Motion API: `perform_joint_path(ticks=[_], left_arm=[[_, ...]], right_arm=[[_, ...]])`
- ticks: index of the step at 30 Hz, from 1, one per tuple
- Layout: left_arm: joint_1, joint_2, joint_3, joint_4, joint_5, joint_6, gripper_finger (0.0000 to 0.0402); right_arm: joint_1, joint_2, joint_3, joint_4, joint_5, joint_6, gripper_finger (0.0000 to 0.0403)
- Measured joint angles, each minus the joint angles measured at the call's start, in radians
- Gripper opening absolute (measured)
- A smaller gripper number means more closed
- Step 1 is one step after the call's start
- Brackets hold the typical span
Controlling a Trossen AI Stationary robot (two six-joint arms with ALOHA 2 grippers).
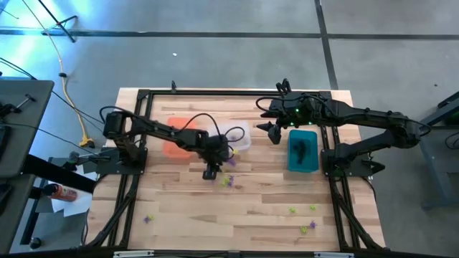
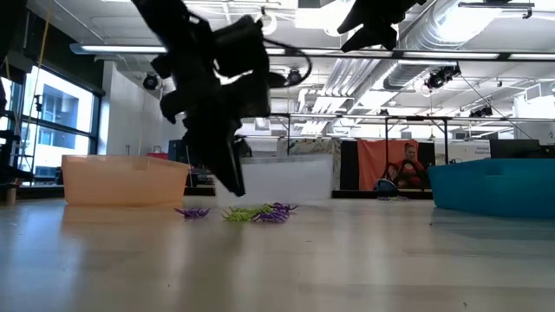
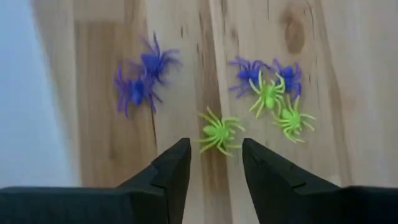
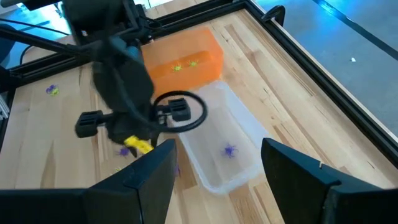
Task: Sort Halloween decoration
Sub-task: Put the green spider toy into the orange bin
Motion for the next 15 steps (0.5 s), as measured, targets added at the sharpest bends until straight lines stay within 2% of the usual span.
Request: perform_joint_path(ticks=[5,15], left_arm=[[0.021,-0.002,-0.056,0.075,0.017,-0.044,0.0128],[0.003,0.001,-0.06,0.095,0.009,-0.012,0.012]], right_arm=[[0.0,0.0,0.0,-0.004,0.0,0.0,0.0232],[0.0,0.0,0.0,-0.014,0.0,0.0,0.0232]])
